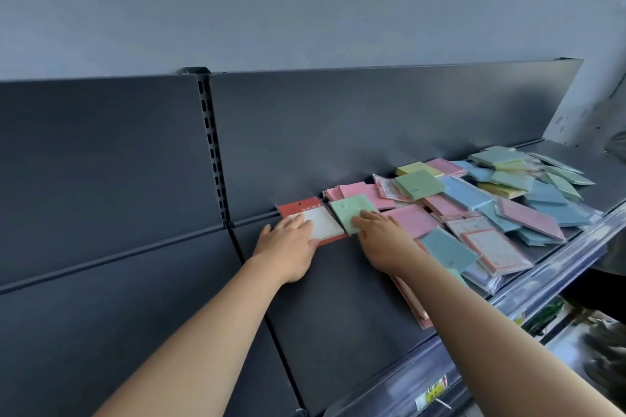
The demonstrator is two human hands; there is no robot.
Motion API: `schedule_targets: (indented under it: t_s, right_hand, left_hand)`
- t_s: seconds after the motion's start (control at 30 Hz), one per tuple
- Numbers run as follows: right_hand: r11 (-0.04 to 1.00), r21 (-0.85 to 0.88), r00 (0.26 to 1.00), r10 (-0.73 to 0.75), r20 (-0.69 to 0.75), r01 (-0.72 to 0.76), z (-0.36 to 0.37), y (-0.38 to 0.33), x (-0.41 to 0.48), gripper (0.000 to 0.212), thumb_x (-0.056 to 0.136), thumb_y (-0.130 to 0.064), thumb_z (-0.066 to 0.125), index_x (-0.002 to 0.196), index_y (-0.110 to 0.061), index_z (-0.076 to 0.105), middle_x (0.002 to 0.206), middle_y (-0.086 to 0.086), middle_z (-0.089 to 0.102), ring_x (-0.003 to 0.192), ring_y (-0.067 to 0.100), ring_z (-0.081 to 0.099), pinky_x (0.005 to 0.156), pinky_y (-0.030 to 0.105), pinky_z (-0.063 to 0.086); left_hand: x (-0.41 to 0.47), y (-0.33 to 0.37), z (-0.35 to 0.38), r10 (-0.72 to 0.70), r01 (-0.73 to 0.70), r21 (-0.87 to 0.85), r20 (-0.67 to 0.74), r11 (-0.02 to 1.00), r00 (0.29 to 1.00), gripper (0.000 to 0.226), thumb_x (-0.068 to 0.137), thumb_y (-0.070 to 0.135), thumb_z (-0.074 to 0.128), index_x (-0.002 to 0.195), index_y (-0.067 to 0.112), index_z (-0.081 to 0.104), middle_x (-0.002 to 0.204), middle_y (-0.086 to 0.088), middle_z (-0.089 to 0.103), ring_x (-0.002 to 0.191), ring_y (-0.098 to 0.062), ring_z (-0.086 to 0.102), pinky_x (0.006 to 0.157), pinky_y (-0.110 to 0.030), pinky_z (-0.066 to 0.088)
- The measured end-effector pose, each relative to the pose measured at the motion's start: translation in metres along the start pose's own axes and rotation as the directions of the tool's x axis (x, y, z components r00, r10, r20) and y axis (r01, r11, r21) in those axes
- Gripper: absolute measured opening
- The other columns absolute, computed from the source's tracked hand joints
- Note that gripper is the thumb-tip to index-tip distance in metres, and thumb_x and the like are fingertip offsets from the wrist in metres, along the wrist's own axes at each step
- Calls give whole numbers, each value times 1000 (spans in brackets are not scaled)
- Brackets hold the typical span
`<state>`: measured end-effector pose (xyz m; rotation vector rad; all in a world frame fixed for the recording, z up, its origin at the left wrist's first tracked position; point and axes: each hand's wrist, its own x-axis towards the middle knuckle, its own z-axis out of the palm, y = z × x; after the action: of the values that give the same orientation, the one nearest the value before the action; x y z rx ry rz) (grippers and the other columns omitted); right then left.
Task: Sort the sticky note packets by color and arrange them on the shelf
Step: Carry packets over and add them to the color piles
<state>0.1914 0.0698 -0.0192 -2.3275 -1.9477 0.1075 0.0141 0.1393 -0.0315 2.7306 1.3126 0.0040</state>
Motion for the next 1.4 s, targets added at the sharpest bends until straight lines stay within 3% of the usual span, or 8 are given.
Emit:
schedule_targets:
  t_s: [0.17, 0.27, 0.43, 0.57, 0.8, 0.97, 1.23, 1.4]
  right_hand:
    - [996, 65, 998, -65, -12, 66, -2, 6, -4, 37, 96, -11, 37, 124, -13, 60, 131, 3, 55, 125, 26, 49, 104, 36, 38]
    - [981, 194, 994, 17, -108, 5, -3, 15, -1, 34, 95, -22, 48, 124, -10, 60, 129, 8, 58, 120, 29, 51, 99, 38, 42]
    - [975, 182, 990, 136, -30, -128, -1, 26, 12, 67, 80, -54, 62, 130, -12, 45, 128, 9, 55, 120, 30, 46, 97, 38, 40]
    - [947, 295, 989, 143, -47, -123, 2, 26, 19, 79, 78, -49, 69, 140, -11, 37, 134, 9, 52, 126, 32, 41, 102, 41, 37]
    - [810, 576, 994, 107, 40, -110, -4, 34, 24, 23, 85, -30, 67, 77, -15, 52, 74, 2, 55, 76, 23, 53, 62, 30, 40]
    - [665, 731, 964, 264, -41, -151, -28, 66, 20, 16, 93, -16, 56, 102, -4, 58, 88, 9, 63, 73, 20, 57, 57, 27, 43]
    - [749, 597, 923, 382, -36, -287, -28, 103, 25, 24, 90, -12, 54, 112, -1, 51, 105, 17, 62, 95, 31, 60, 78, 39, 50]
    - [765, 581, 936, 352, -15, -278, -23, 108, 30, 27, 90, -12, 54, 115, -3, 51, 99, 11, 59, 88, 25, 56, 68, 30, 42]
  left_hand:
    - [-24, -2, 4, -15, 11, -53, -74, 999, 997, 36, 104, 36, 27, 124, 17, 49, 152, -1, 35, 143, -19, 27, 112, -38, 30]
    - [-27, 2, -3, -101, 86, -129, -117, 988, 988, 30, 101, 36, 34, 91, 14, 51, 113, 1, 56, 116, -25, 52, 92, -38, 44]
    - [-13, 13, -7, -279, 261, -193, -74, 946, 957, 50, 97, 45, 43, 136, 14, 45, 143, -5, 40, 130, -28, 39, 102, -40, 39]
    - [-6, 15, 2, -303, 295, -127, -52, 947, 952, 48, 98, 47, 38, 134, 16, 43, 148, -6, 35, 134, -27, 35, 105, -39, 35]
    - [-5, 19, -3, -350, 347, -107, -17, 932, 936, 37, 97, 46, 40, 116, 15, 47, 135, -4, 43, 126, -26, 42, 95, -38, 39]
    - [8, 36, -10, -353, 329, -174, -137, 928, 925, 38, 96, 40, 45, 123, 13, 49, 135, -5, 46, 123, -28, 44, 95, -37, 40]
    - [86, 83, -19, -443, 366, -433, -87, 824, 892, 40, 97, 32, 49, 122, 1, 50, 127, -18, 54, 113, -35, 52, 91, -37, 43]
    - [121, 91, -11, -572, 485, -480, -43, 730, 819, 60, 84, 41, 69, 127, 5, 48, 132, -18, 49, 116, -35, 52, 94, -36, 43]
